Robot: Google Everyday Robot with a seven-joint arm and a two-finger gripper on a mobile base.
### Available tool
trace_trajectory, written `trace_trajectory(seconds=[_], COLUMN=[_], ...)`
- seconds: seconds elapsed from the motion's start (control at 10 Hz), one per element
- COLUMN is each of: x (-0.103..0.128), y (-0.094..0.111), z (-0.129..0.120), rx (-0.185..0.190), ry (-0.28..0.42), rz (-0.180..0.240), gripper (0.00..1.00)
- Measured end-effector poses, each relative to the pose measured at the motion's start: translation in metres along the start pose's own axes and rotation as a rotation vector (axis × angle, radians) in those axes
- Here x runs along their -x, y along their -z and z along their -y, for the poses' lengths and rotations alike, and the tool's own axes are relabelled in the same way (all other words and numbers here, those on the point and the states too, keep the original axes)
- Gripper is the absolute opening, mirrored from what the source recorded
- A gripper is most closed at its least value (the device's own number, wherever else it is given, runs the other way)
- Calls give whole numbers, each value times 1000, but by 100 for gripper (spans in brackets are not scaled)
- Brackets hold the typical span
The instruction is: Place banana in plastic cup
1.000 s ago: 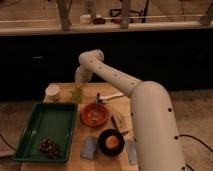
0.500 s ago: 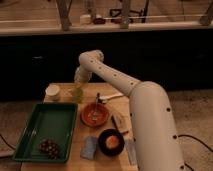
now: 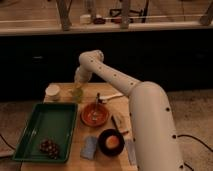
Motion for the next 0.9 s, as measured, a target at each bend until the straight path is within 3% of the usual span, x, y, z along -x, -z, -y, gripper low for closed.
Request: trace_trajectory(seconds=[0.9], x=[1], y=[-2], z=[-1], rx=[14], ry=[-5], rz=[23], gripper=[1])
